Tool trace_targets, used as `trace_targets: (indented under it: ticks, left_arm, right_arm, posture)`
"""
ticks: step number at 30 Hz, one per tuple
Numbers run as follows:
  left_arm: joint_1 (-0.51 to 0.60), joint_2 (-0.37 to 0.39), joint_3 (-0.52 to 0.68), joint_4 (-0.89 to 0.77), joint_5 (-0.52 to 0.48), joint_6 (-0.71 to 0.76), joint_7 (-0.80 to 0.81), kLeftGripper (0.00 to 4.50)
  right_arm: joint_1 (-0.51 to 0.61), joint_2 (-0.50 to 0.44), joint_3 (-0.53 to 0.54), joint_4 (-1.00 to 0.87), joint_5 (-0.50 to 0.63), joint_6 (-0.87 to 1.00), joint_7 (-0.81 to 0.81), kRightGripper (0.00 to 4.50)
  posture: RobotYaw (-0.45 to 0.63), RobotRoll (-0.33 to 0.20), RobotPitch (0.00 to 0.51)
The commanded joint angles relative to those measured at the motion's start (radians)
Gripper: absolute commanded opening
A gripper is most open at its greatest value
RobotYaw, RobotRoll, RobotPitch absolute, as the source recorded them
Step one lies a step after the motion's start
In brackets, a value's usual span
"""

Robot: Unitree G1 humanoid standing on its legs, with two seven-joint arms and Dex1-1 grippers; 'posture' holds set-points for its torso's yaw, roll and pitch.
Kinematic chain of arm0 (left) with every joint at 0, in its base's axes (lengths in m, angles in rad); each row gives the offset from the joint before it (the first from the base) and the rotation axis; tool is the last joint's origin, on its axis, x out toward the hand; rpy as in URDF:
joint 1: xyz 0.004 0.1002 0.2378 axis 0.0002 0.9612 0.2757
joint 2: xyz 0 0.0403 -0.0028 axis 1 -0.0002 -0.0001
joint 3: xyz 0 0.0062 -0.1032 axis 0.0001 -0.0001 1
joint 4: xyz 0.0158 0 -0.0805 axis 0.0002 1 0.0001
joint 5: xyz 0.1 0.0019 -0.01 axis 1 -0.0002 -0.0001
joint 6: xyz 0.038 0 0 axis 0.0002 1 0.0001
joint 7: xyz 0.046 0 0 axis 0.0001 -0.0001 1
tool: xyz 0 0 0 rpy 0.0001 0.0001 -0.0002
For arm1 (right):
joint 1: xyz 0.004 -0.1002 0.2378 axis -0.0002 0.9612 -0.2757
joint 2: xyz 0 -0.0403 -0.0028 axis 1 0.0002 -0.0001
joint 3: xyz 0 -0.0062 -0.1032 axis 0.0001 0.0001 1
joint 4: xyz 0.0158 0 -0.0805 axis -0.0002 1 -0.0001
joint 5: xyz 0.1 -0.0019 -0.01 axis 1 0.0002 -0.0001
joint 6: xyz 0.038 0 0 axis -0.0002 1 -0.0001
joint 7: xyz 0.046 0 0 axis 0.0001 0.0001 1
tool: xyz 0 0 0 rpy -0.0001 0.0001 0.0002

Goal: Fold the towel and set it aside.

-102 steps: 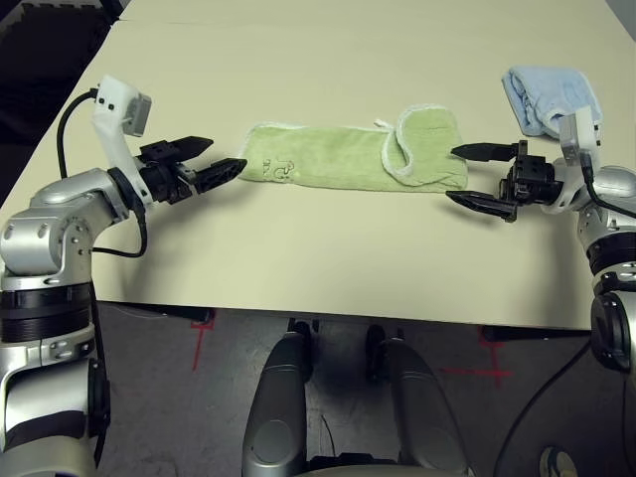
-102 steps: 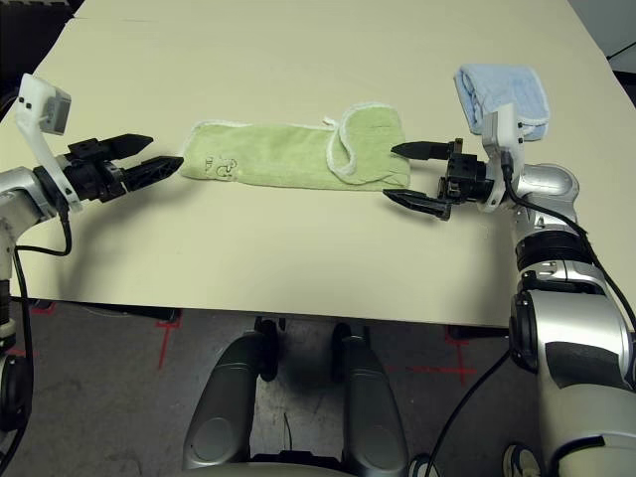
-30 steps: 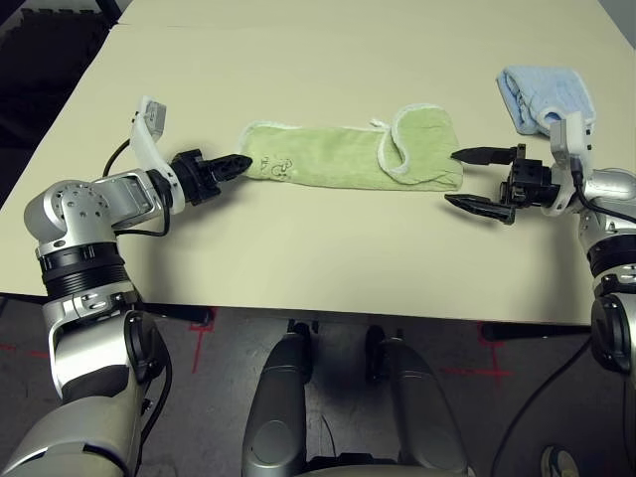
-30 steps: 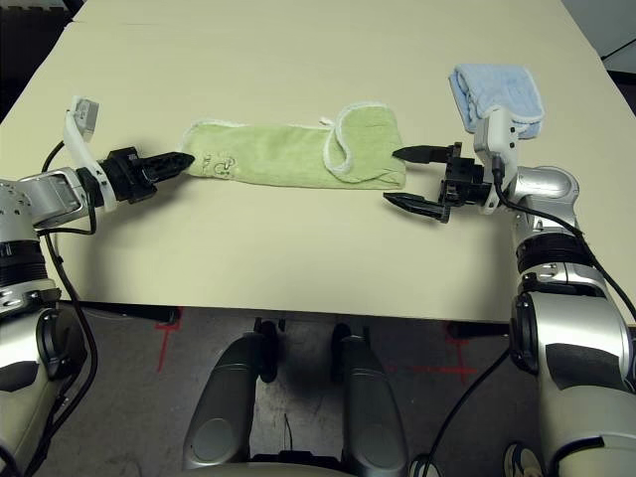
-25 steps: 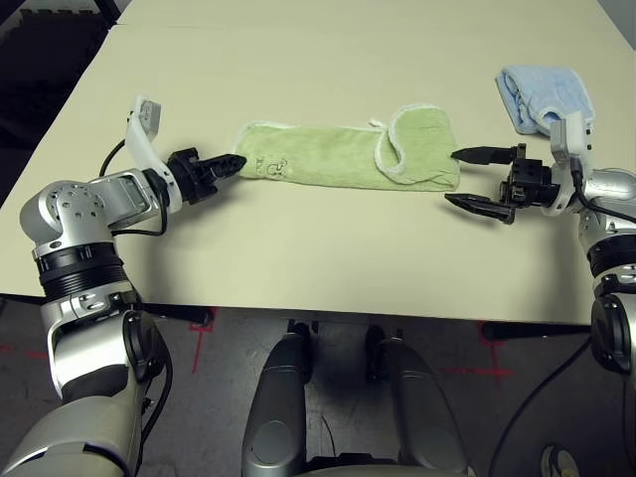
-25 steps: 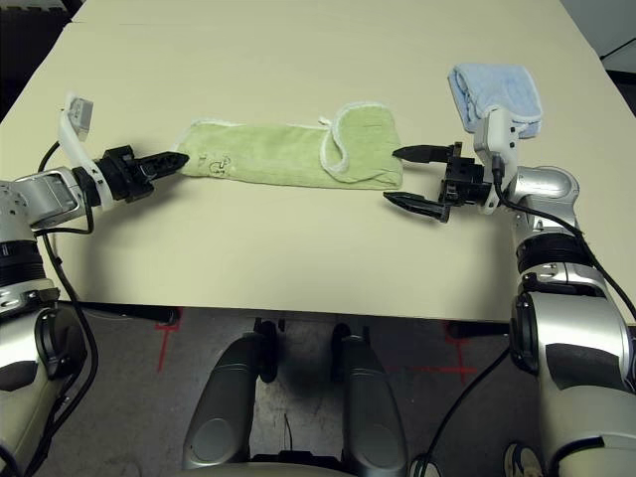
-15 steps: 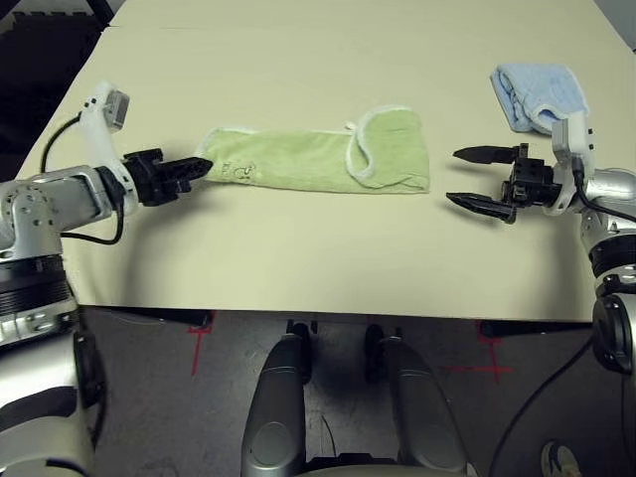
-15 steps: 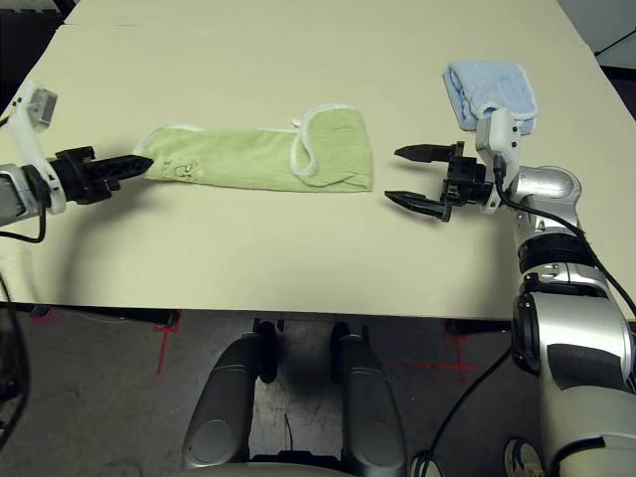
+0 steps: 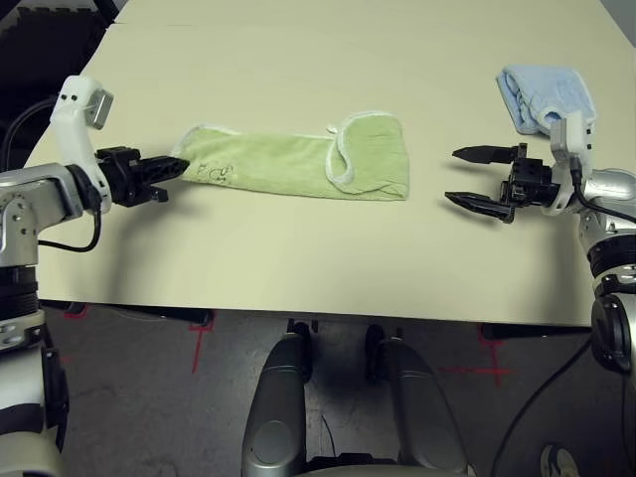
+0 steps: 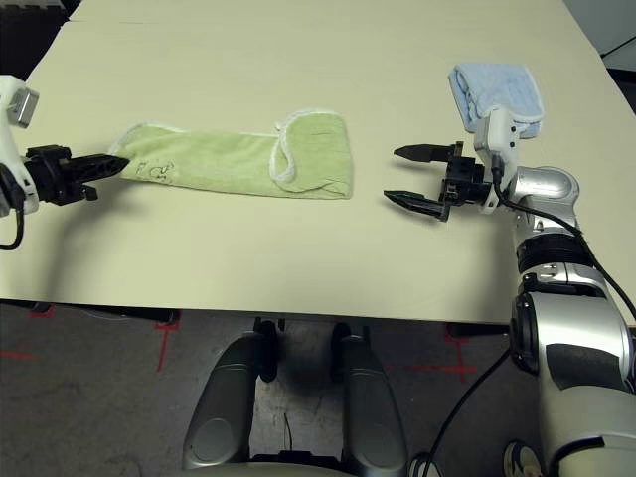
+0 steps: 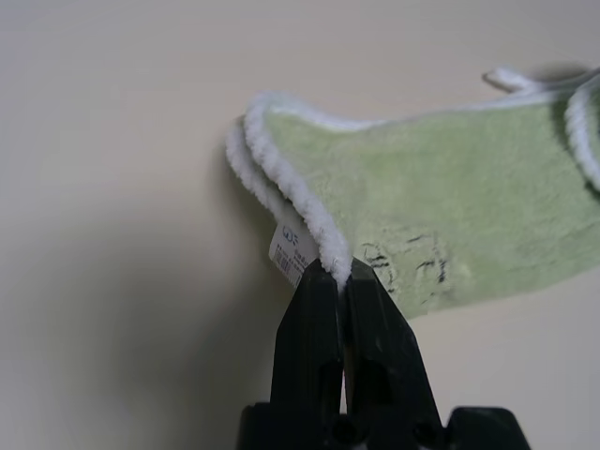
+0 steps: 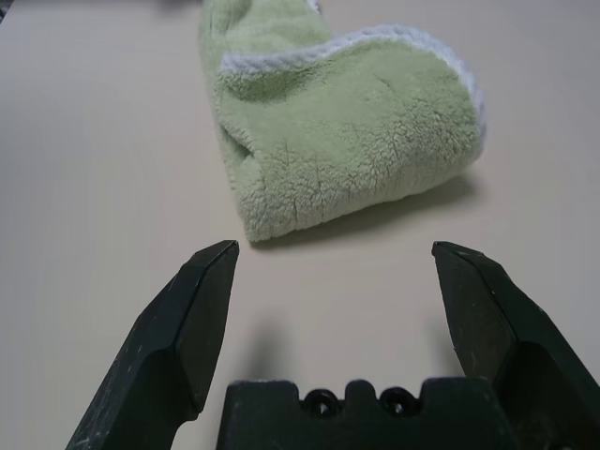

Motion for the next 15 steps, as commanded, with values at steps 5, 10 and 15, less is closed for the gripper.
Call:
trace_targets:
  ticks: [5,10,15]
  left_arm:
    - [-0.108,-0.038,-0.098,-0.105,-0.040,0.076,-0.090,0.03]
    - [-0.178,-0.084,-0.115,-0.164,-0.098,0.142,-0.119,0.03]
    - [-0.232,-0.183,-0.116,-0.176,-0.116,0.161,-0.079,0.03]
  right_arm:
    - [-0.002,-0.004,-0.003,0.021,-0.010,-0.008,0.005,4.50]
    - [-0.005,-0.003,-0.003,0.023,-0.012,-0.010,0.003,4.50]
    - [-0.010,0.000,-0.002,0.028,-0.014,-0.012,0.000,4.50]
  posture:
    - [0.09,0.000,0.249]
    - [0.09,0.000,0.248]
    - [0.10,0.000,0.246]
